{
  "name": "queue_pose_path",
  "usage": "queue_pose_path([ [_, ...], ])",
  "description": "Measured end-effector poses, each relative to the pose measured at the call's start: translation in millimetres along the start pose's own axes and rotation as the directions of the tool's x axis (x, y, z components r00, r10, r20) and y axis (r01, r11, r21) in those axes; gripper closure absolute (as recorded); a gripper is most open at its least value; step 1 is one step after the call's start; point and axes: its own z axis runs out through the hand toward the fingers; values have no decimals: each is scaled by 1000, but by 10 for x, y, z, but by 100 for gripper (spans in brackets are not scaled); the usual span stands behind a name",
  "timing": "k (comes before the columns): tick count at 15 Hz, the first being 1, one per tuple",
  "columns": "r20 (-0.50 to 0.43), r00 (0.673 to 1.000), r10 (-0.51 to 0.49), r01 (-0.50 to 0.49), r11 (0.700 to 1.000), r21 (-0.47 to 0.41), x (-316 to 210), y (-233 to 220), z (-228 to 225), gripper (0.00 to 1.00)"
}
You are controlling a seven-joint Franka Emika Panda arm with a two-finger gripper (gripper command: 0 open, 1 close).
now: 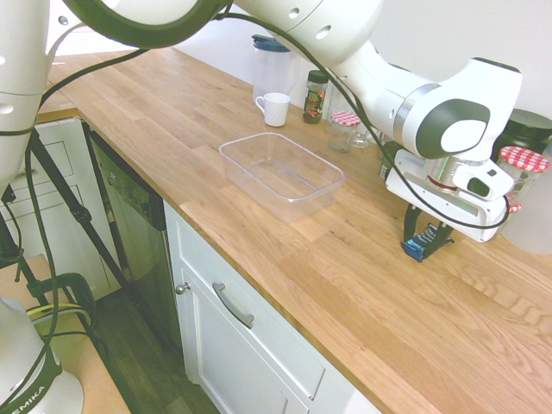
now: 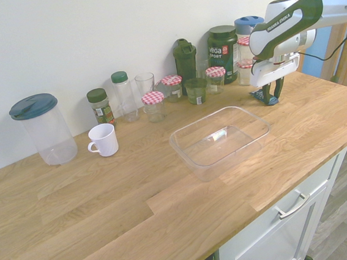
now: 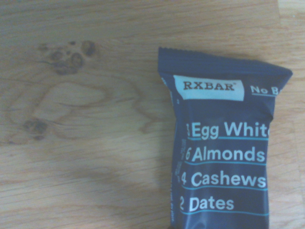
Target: Put the protein bar into the container
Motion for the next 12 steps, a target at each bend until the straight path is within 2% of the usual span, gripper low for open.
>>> queue_pose_path([
  [4, -14, 999, -50, 50, 998, 28, -298, -260, -267, 100],
  [12, -48, 989, -142, 146, 986, 86, -1561, -387, -960, 100],
])
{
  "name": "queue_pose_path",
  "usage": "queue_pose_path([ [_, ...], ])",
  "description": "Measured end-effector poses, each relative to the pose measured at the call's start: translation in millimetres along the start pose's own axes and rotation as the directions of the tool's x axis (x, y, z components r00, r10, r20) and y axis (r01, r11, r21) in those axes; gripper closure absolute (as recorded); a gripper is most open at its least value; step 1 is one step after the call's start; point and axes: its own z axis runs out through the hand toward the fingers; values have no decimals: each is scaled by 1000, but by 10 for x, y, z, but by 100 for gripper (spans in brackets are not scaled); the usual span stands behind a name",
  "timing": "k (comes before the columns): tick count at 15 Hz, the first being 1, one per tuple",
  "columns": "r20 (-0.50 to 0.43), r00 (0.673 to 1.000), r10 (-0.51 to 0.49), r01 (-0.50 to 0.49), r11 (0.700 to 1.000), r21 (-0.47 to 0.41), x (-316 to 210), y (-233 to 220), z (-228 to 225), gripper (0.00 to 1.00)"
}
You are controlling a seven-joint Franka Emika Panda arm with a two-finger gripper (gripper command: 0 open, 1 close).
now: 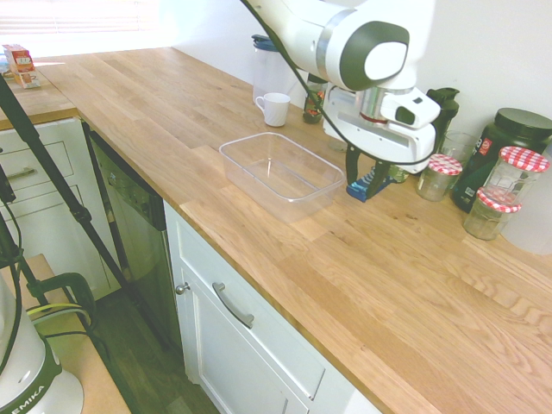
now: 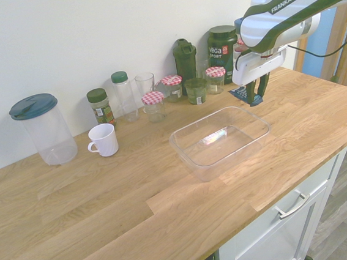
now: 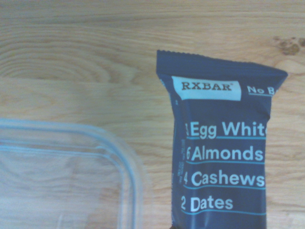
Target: Put the protein bar into the container
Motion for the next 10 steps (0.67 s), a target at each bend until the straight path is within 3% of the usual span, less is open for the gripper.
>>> queue_pose_path([
  [10, -16, 998, -60, 60, 998, -12, -835, -712, -30, 100],
])
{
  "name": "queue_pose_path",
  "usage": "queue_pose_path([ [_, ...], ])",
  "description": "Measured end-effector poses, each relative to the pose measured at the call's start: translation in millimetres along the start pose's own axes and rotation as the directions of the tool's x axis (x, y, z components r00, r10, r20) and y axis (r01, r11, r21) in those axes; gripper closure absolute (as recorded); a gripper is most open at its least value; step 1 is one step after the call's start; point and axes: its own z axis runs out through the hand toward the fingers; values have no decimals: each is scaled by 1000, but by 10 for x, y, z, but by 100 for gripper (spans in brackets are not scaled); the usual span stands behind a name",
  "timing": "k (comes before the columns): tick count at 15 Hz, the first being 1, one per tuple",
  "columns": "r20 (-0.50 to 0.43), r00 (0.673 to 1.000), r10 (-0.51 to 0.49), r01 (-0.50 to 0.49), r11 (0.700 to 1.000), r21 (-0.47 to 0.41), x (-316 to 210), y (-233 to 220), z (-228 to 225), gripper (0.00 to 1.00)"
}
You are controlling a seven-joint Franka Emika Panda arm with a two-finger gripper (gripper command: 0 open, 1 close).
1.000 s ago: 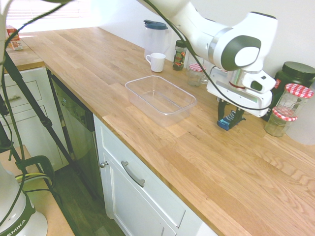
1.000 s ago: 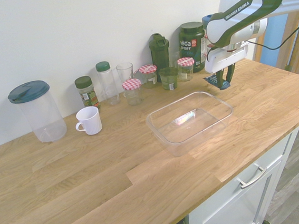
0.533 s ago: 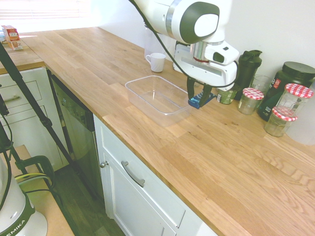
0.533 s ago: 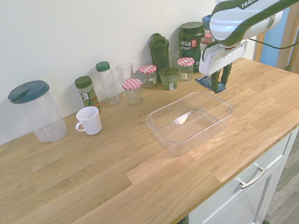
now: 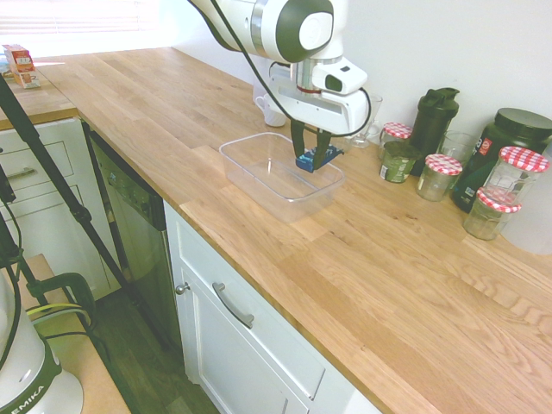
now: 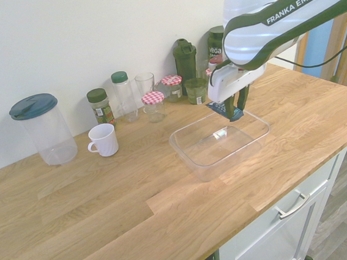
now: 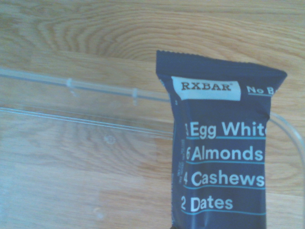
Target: Put the protein bar into the container
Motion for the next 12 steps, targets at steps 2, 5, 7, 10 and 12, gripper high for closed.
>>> queue_pose_path([
  [2, 5, 1000, 1, -1, 1000, -6, -8, -24, 80, 100],
  [5, 2, 1000, -3, 3, 1000, -20, 52, -21, 295, 100],
  [7, 5, 1000, -1, 1, 1000, -29, 92, -12, 444, 100],
  [10, 14, 1000, 1, 0, 999, -38, 108, -7, 561, 100],
  [12, 18, 1000, -5, 6, 999, -41, 70, -11, 611, 100],
])
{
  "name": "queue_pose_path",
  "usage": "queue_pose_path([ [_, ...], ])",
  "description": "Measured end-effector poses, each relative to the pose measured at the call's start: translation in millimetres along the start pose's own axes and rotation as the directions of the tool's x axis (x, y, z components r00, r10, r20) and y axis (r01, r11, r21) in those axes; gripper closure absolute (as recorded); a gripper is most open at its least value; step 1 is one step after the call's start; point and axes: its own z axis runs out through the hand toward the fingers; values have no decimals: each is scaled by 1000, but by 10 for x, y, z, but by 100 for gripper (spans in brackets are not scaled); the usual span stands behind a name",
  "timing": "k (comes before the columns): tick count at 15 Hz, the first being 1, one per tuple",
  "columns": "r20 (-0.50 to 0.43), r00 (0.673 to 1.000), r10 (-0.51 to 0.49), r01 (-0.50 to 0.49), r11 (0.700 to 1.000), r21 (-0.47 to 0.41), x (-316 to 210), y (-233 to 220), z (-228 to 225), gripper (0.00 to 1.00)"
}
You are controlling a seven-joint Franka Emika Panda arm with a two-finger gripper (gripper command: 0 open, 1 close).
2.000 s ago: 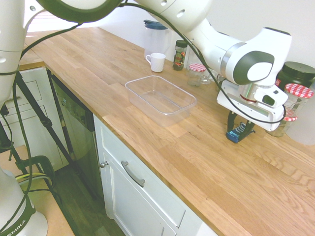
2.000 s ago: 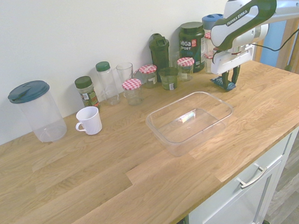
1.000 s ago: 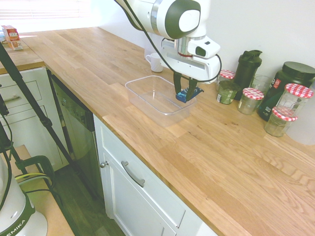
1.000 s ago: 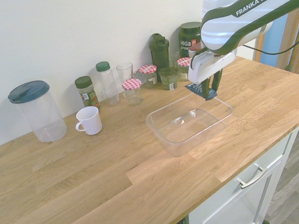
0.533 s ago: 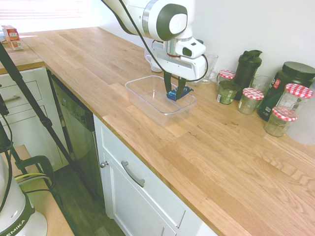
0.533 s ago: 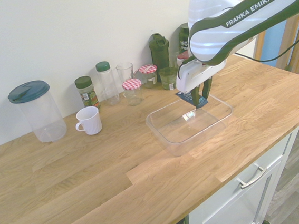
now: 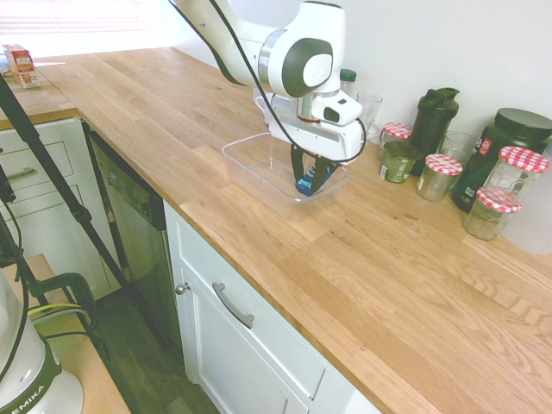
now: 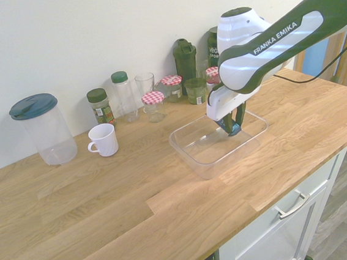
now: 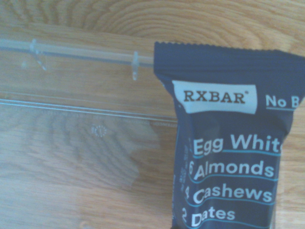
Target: Put the protein bar into the container
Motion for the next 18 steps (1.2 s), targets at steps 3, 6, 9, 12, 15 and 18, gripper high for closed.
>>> queue_pose_path([
  [3, 5, 1000, -11, 11, 1000, -7, -144, 30, 183, 100],
  [6, -8, 1000, -9, 9, 1000, -1, -187, 51, 241, 100],
  [9, -13, 1000, -12, 12, 1000, -6, -198, 46, 244, 0],
  [12, -12, 1000, -4, 4, 1000, -7, -213, 39, 244, 0],
  [15, -10, 1000, -2, 2, 1000, -8, -265, -10, 241, 0],
  [18, -10, 1000, 3, -3, 1000, -9, -276, -20, 240, 0],
])
